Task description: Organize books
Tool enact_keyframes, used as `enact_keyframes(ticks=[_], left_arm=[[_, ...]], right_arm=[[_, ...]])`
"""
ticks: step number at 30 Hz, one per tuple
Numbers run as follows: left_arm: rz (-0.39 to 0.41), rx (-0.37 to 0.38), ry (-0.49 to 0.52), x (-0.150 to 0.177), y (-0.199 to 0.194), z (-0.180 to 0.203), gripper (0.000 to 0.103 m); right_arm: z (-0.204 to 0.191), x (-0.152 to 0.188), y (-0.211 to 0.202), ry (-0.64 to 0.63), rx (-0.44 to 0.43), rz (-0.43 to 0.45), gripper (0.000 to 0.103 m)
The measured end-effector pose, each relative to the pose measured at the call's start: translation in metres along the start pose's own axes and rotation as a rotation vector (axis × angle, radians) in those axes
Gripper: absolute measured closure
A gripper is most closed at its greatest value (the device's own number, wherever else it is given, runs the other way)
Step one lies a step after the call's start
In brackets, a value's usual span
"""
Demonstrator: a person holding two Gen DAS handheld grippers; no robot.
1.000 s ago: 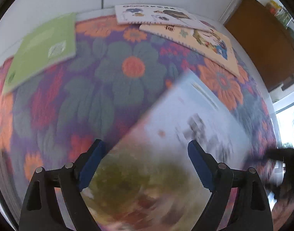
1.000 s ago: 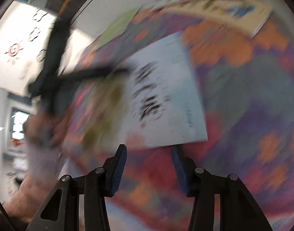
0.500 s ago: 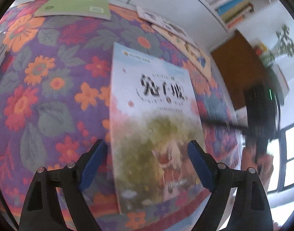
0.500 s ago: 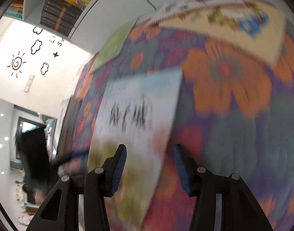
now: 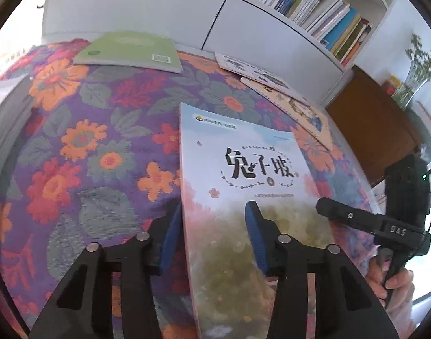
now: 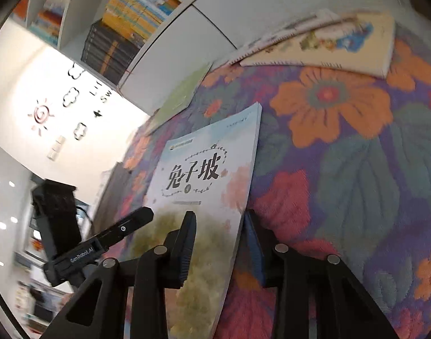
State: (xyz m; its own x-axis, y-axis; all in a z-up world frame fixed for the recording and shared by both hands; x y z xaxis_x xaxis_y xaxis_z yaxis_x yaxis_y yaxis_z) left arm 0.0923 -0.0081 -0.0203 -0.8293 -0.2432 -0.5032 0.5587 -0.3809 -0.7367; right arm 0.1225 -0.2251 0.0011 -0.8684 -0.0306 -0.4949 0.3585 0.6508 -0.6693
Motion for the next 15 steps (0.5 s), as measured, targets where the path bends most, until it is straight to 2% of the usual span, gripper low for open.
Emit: enact_keyframes(ticks=[4, 9, 15], left_arm=[[0.02, -0.08, 0.067, 0.0013, 0.002, 0.0065, 0.06], [0.018, -0.057, 0.049, 0.0002, 0.0006, 0.0001, 0.06], [0.024, -0.088, 0.068, 0.0009, 0.0017, 0.0013, 0.06]], right_arm=[[0.0036, 0.0007, -0.0017, 0.005, -0.021, 0.005, 0.068], [0.0055, -0.0036, 0.0026, 0.018, -0.032, 0.004, 0.069], [0.0079, -0.0009, -0.0007, 0.013, -0.041, -0.007, 0.069]])
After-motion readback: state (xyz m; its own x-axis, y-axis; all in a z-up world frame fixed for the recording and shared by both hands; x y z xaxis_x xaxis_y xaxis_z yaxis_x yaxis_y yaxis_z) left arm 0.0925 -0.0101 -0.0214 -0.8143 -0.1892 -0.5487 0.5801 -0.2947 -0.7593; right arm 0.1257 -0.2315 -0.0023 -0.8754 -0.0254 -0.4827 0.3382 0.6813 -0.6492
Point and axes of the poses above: each gripper's, at about its wrist camera, not at the fingertips, and y roughly the way its jaws point, z to its right, x to its underside, the point moved 6 cm from there along y, roughly the way its jaws point, and after that the axes turned 6 degrees about -y, right-handed, at the moved point
